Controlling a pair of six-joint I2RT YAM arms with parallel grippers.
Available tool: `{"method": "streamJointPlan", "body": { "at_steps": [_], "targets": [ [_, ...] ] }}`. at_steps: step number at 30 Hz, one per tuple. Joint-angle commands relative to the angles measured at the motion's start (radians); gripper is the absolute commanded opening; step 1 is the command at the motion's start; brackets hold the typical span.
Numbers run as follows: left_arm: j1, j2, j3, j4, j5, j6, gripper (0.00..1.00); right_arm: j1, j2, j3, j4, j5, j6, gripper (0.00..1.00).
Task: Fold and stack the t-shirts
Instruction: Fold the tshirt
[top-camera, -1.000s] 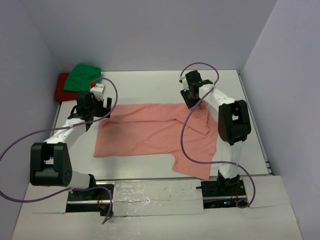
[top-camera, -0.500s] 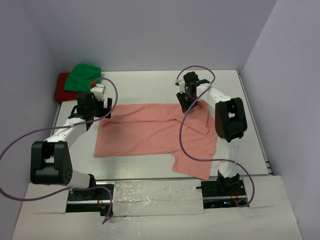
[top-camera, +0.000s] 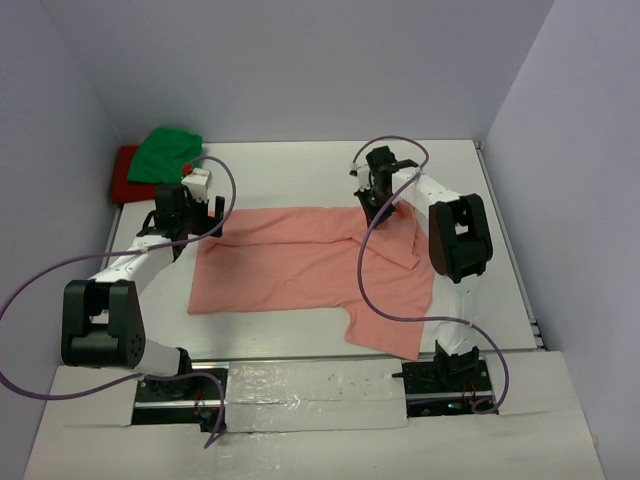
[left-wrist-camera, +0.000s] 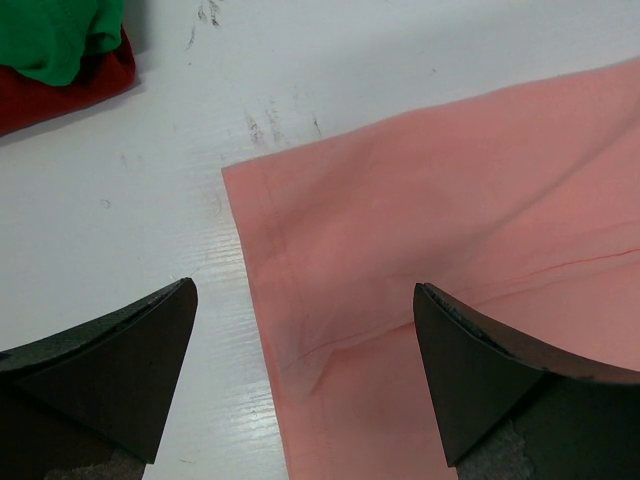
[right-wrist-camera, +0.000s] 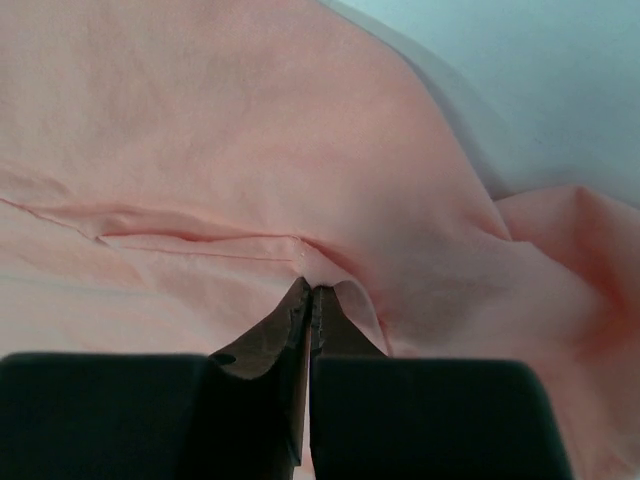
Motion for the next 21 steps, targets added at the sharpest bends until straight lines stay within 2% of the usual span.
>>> {"method": "streamJointPlan", "body": {
  "at_steps": [1, 9, 21],
  "targets": [
    [0.003, 0.002, 0.04, 0.025, 0.025, -0.008, 0.99, 0.005, -0.001, 0.029, -0.02, -0.018, 0.006, 0.0],
    [0.003, -0.006, 0.036, 0.025, 0.022, -0.003, 0.99, 0.025, -0.071, -0.004, -0.042, -0.032, 0.006, 0.0],
    [0.003, -0.001, 0.045, 0.019, 0.031, -0.002, 0.99, 0.175, -0.173, -0.095, -0.129, -0.041, 0.029, 0.0]
  ]
}}
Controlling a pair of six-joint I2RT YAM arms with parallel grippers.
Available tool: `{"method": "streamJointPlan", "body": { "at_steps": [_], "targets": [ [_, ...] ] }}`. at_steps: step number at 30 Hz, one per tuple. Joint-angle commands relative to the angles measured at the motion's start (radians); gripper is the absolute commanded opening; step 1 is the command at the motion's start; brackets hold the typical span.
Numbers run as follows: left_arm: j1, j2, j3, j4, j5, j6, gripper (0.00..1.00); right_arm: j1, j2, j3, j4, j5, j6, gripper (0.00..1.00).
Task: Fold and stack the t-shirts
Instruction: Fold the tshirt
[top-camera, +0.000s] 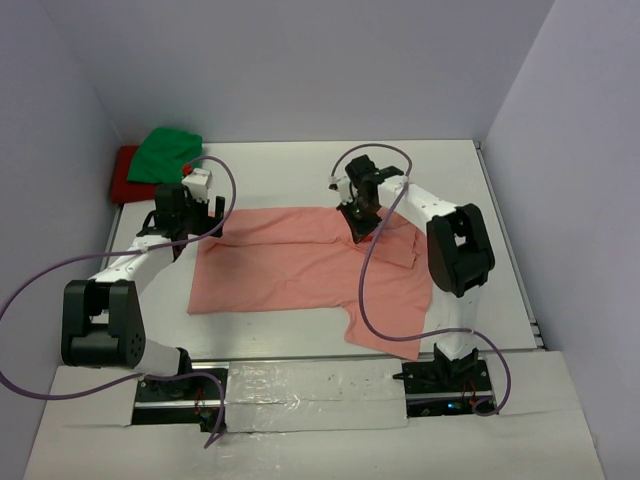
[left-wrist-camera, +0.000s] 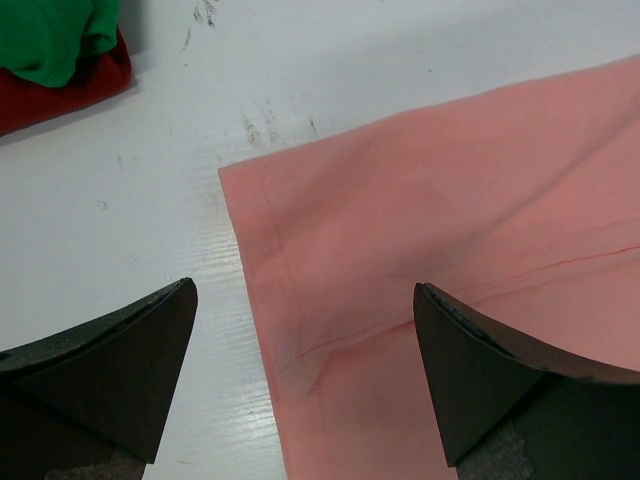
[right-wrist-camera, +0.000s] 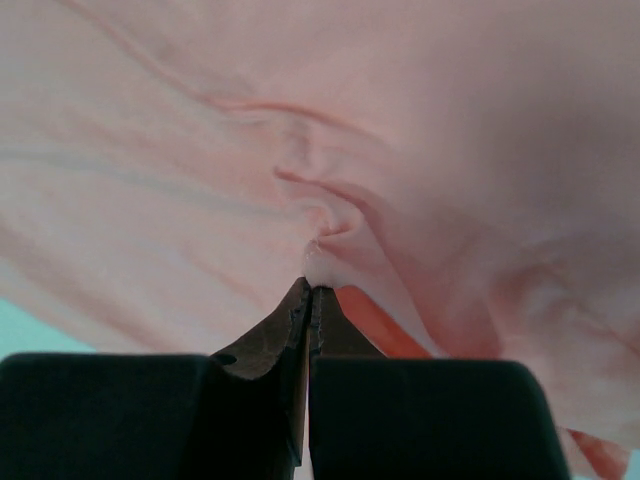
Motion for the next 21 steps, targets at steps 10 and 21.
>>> {"method": "streamJointPlan", "body": {
  "at_steps": [10, 21],
  "targets": [
    [0.003, -0.013, 0.046, 0.004, 0.042, 0.004, 0.99, 0.164, 0.023, -0.086, -0.232, -0.196, -0.024, 0.14],
    [0.003, 0.0, 0.06, -0.007, 0.062, 0.001, 0.99, 0.245, -0.104, -0.2, -0.044, -0.021, 0.0, 0.54]
  ]
}}
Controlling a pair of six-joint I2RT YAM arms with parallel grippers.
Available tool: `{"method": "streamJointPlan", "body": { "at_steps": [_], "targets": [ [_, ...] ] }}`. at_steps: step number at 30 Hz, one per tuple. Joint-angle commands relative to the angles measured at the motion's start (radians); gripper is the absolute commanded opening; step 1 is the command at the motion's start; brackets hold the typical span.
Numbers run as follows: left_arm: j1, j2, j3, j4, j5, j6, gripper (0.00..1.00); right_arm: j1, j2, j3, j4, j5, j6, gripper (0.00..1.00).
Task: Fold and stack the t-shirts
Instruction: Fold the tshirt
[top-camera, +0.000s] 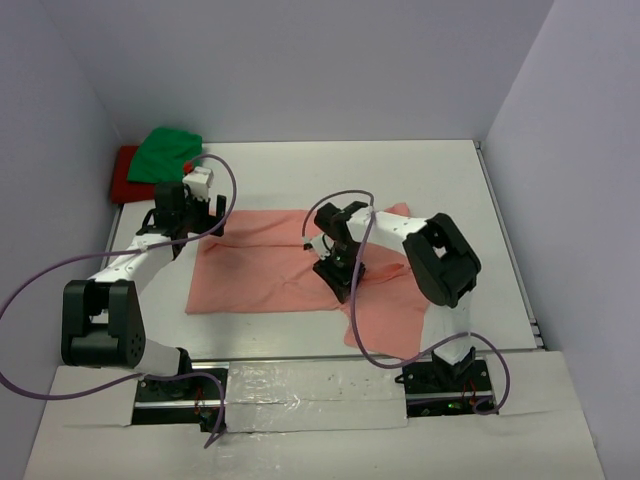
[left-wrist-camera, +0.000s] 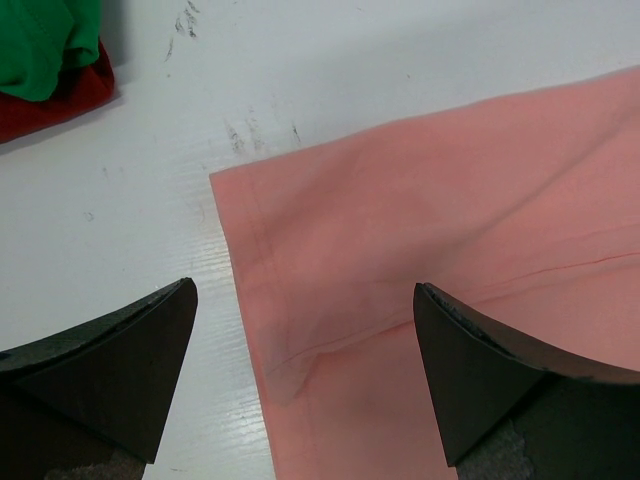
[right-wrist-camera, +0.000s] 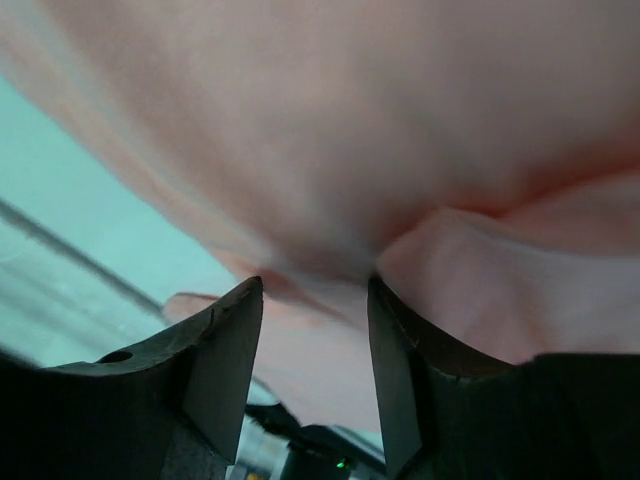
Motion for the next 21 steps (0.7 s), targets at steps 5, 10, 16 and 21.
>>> {"method": "streamJointPlan", "body": {
  "at_steps": [5, 10, 16, 21],
  "targets": [
    [0.003, 0.001, 0.045, 0.007, 0.025, 0.005, 0.99, -0.019, -0.237, -0.044, 0.364, 0.412, 0.047, 0.55],
    [0.003, 0.004, 0.044, 0.007, 0.026, 0.007, 0.99, -0.105, -0.256, -0.036, 0.546, 0.708, 0.067, 0.55],
    [0.003, -0.001, 0.045, 0.007, 0.026, 0.012, 0.99, -0.284, -0.104, 0.114, 0.508, 0.769, 0.096, 0.51],
    [0.003, -0.003, 0.044, -0.021, 0.025, 0.016, 0.99, -0.34, -0.061, 0.101, 0.426, 0.663, 0.123, 0.0]
  ]
}}
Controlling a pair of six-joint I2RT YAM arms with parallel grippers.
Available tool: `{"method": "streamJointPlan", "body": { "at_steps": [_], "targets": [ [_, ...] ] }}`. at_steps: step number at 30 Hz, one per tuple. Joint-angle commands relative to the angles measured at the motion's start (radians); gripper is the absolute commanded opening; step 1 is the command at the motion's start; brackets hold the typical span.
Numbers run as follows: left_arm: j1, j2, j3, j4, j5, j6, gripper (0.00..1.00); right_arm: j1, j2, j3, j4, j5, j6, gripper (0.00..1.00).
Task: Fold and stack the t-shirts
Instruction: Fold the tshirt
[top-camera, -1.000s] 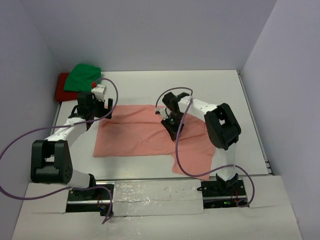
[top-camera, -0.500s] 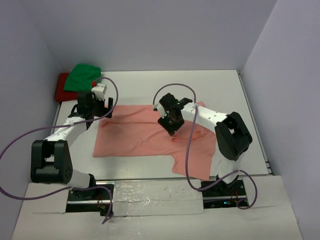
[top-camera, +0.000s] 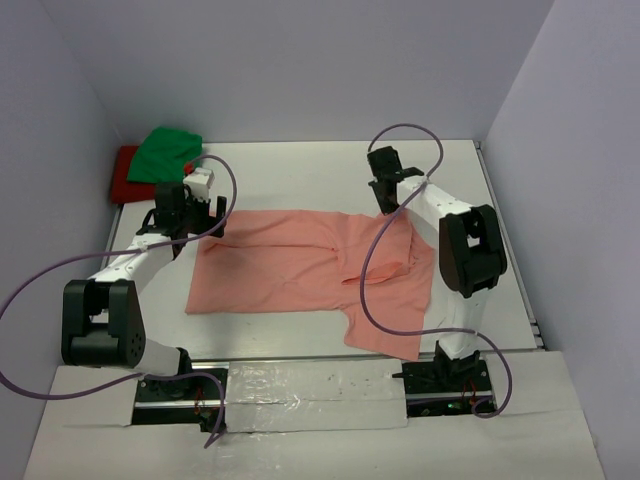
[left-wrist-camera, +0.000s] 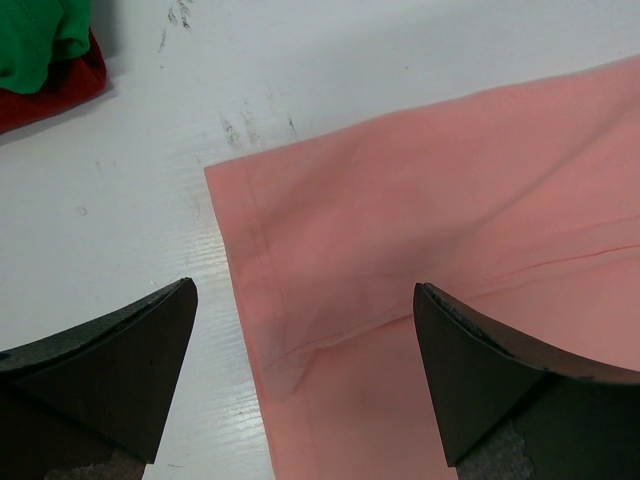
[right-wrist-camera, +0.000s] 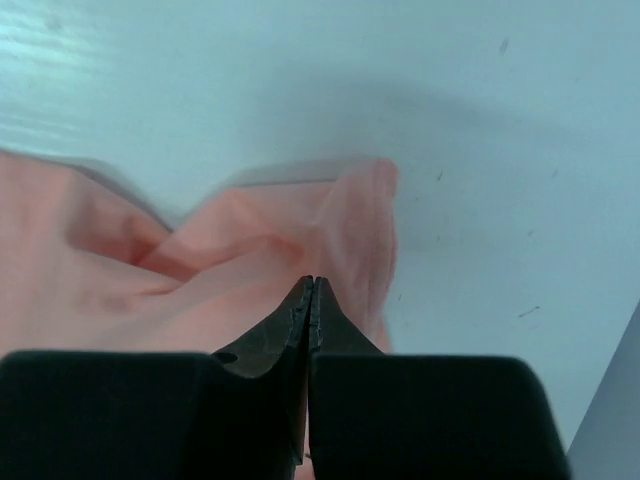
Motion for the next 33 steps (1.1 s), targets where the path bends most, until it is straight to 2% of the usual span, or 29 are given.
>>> {"method": "streamJointPlan", "body": {
  "at_steps": [1, 16, 30, 33],
  "targets": [
    [0.003, -0.004, 0.04, -0.007, 0.02, 0.015, 0.99, 0.002, 0.003, -0.008, -0.056, -0.037, 0.033, 0.0],
    [0.003, -0.011, 0.036, -0.008, 0.027, 0.01, 0.99, 0.003, -0.121, -0.108, -0.228, -0.231, 0.066, 0.0],
    [0.003, -0.034, 0.02, -0.011, 0.043, 0.007, 0.98, 0.005, -0.216, -0.223, -0.344, -0.337, 0.046, 0.0],
    [0.003, -0.041, 0.02, -0.013, 0.05, 0.005, 0.98, 0.005, -0.207, -0.238, -0.412, -0.44, 0.014, 0.0]
  ]
}}
